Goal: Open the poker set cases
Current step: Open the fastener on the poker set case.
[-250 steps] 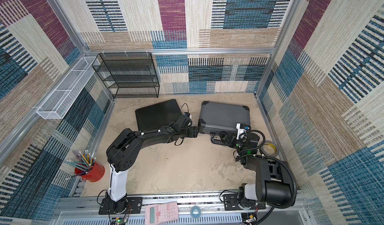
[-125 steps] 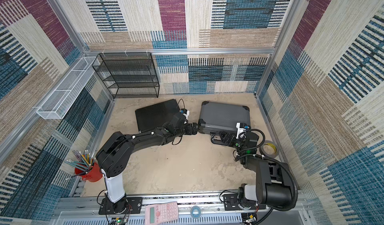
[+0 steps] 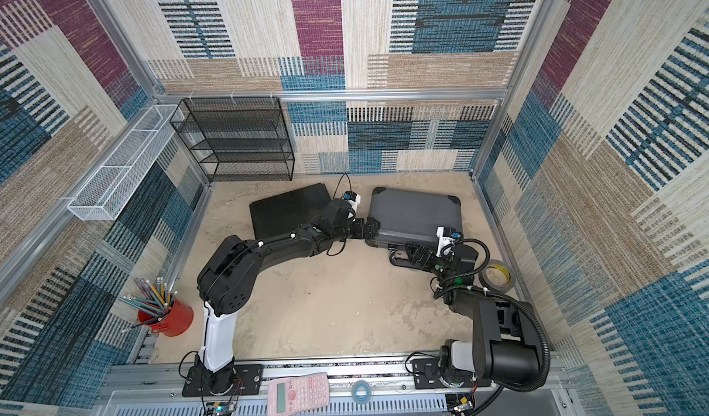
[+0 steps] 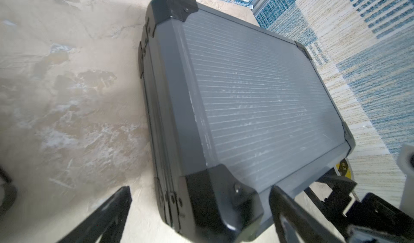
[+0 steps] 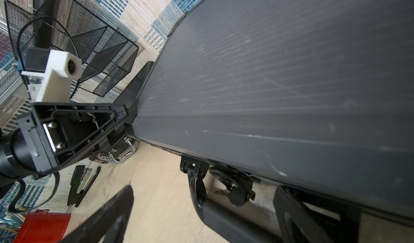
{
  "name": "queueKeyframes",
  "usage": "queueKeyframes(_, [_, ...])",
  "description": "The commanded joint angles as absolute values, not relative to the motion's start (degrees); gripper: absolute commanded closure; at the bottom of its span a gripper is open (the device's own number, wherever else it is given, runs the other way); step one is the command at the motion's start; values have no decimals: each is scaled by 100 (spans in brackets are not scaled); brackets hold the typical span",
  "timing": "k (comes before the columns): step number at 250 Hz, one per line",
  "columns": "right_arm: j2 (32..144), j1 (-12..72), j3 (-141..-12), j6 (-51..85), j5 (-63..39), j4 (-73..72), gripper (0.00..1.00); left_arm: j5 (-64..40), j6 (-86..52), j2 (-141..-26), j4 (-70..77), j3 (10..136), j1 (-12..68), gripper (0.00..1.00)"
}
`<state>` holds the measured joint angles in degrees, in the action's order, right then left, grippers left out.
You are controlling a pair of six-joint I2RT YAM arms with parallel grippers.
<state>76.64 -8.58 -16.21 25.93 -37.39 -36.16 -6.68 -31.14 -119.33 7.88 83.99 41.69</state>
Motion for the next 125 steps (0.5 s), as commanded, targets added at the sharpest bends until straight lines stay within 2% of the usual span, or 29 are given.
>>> queueKeyframes(1, [7719,-854,-1635,2640,-3810,-3845,1,-896,-2936,-12048,424,8572,4158,7])
queueKeyframes(59, [7820,-820,-1619,2733,-3849,-4013,1,-710,-2933,-12150,-124,8556,4153,15])
queueKeyframes(125, [8095,-752,-1718,2704,-3852,-4087,1,-698,-2984,-12302,-414,8609,4157,18])
